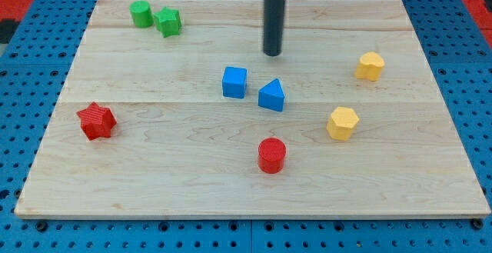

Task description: Move the red circle to the bottom of the blue triangle

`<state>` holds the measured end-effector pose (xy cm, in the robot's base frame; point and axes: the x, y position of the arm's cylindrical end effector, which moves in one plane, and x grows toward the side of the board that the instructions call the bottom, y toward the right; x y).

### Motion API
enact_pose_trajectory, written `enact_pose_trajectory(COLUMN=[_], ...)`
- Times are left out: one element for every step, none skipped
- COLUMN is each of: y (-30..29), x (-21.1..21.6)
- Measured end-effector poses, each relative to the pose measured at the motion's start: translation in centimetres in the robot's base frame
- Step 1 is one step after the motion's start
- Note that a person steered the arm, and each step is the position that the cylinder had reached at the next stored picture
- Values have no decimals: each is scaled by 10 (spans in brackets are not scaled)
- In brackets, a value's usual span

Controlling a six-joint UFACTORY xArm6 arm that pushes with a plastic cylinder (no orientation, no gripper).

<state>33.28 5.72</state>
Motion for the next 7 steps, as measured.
enact_pose_trajectory(y=[21, 43, 77, 97, 140, 163, 130], x=[10, 37, 54, 87, 107, 154, 215])
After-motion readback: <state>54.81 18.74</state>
